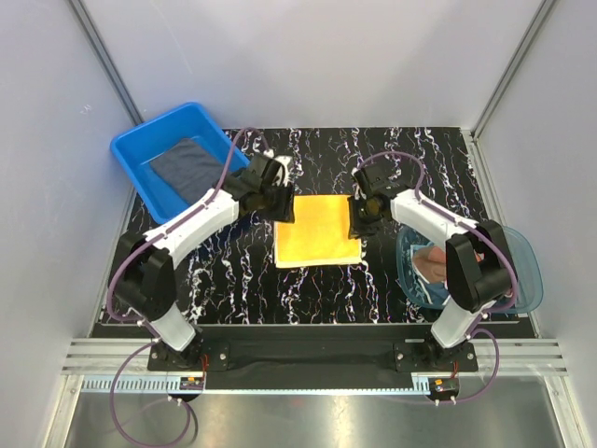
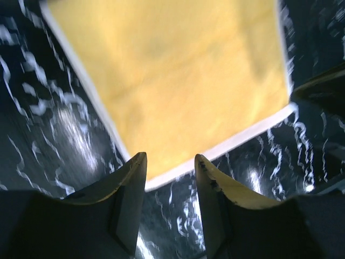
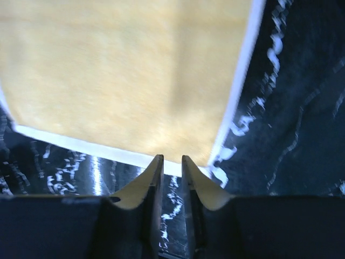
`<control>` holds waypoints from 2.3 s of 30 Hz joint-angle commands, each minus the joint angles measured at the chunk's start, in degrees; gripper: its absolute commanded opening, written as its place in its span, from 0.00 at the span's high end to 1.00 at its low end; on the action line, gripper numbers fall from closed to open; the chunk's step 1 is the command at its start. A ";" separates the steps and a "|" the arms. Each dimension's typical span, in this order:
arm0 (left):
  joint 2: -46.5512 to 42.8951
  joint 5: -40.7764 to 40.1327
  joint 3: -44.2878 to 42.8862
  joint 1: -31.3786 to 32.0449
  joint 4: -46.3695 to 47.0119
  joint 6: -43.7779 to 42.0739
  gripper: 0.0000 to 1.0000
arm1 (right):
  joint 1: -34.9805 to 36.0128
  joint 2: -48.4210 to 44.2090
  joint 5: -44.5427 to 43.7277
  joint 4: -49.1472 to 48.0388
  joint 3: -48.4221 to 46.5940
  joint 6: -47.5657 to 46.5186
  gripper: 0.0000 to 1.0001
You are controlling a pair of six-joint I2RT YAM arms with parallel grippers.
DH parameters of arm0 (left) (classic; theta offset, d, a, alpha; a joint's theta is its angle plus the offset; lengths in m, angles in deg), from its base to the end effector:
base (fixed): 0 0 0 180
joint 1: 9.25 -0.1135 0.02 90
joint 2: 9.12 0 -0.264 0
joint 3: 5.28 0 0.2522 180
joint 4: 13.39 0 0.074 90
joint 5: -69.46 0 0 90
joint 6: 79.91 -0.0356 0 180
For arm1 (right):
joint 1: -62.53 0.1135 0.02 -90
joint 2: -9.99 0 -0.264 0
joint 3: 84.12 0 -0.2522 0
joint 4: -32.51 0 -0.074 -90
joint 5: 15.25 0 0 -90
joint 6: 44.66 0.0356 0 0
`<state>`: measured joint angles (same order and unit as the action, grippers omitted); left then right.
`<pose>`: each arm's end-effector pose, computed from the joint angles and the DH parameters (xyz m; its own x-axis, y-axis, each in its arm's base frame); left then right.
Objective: Fold and stack the towels
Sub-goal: Fold the towel
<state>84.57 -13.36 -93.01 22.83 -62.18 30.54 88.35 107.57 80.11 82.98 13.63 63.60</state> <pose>0.2950 -0.1901 0.2615 -0.8538 0.1261 -0.5051 0.3092 0.9033 -0.2973 0.3072 0.1523 0.2087 -0.9264 -0.1017 -0.3626 -0.1873 0.9597 0.2094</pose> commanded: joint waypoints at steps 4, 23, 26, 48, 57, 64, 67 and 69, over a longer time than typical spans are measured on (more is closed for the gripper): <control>12.45 0.46 -11.88 -2.10 0.13 -11.30 0.56 | -0.16 4.89 12.55 -6.03 -4.37 -5.25 0.78; 31.37 -4.79 -25.25 -7.03 1.63 -19.65 0.69 | -0.16 2.44 10.90 -11.13 9.07 -7.54 0.76; 32.34 -6.39 -25.61 -7.03 1.10 -19.92 0.69 | -0.16 1.39 9.84 -10.78 10.30 -7.01 0.75; 30.76 3.63 -32.54 -6.76 -6.81 -30.64 0.56 | -11.05 1.81 23.28 -3.05 -6.10 -13.06 0.43; 37.35 5.40 -42.66 -6.94 -15.07 -36.18 0.51 | -18.79 17.35 30.13 3.45 -22.01 -26.25 0.45; 38.41 8.11 -43.53 -7.99 -15.77 -39.87 0.51 | -20.38 28.62 35.85 7.85 -32.57 -31.35 0.45; 38.85 9.78 -43.71 -8.34 -16.74 -41.45 0.53 | -20.46 32.84 37.08 9.78 -37.23 -32.85 0.44; 38.94 10.57 -43.62 -8.61 -16.39 -42.15 0.54 | -20.55 35.48 37.35 10.92 -40.40 -33.73 0.43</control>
<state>123.32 -6.02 -133.80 14.91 -78.24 -8.76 67.98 141.19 113.88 90.94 -21.38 33.46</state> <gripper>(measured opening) 0.467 0.560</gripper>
